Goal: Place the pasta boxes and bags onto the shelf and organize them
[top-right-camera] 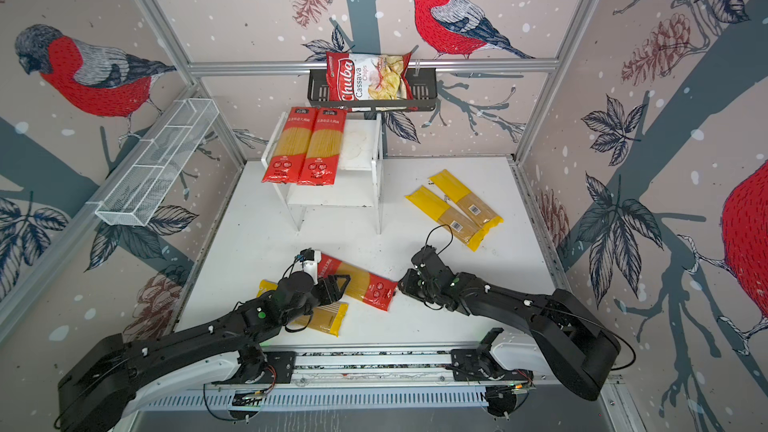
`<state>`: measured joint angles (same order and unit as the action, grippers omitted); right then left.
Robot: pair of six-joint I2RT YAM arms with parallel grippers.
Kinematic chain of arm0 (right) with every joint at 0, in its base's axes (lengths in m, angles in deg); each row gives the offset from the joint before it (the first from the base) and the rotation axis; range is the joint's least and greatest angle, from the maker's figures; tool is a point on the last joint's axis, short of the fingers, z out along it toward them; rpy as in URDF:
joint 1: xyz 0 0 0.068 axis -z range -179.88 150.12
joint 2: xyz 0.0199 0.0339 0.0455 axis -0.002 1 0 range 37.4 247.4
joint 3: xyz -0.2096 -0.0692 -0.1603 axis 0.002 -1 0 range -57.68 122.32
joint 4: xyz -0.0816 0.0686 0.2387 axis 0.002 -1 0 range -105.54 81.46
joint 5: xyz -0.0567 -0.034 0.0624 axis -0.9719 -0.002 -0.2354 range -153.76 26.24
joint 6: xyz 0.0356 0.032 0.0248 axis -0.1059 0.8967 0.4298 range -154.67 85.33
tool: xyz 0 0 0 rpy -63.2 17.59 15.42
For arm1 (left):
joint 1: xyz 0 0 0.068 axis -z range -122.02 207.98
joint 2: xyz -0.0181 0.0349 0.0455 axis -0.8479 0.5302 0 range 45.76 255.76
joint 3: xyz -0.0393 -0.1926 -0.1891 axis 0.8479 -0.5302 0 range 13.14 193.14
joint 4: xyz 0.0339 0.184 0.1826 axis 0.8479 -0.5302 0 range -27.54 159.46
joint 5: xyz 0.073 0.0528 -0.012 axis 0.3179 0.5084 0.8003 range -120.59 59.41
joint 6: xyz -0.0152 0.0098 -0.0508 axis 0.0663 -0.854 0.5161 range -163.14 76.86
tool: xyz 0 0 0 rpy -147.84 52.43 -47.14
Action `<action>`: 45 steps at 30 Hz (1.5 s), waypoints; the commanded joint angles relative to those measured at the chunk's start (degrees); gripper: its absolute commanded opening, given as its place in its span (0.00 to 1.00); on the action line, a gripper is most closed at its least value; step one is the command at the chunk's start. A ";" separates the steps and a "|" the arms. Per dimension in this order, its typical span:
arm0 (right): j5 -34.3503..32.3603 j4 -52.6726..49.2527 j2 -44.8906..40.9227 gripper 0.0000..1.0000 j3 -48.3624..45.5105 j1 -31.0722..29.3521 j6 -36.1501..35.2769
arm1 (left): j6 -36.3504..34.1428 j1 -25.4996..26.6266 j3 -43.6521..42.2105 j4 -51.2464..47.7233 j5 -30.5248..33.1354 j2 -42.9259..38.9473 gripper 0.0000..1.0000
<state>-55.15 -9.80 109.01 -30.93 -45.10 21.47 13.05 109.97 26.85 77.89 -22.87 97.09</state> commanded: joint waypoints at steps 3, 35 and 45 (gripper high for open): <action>-0.42 0.56 7.42 0.40 6.97 0.97 -7.22 | 2.28 0.13 -0.76 -6.36 -0.59 -1.78 0.65; 7.86 13.46 19.73 0.44 8.50 -8.49 -0.01 | -7.11 -17.46 3.26 22.08 -7.33 24.05 0.63; 15.15 21.54 20.56 0.47 5.94 -4.29 -1.52 | -7.90 -17.80 3.68 15.49 -10.98 20.54 0.63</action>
<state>-42.54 9.02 128.84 -24.92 -50.28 20.99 6.03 92.31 31.51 94.78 -31.13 118.75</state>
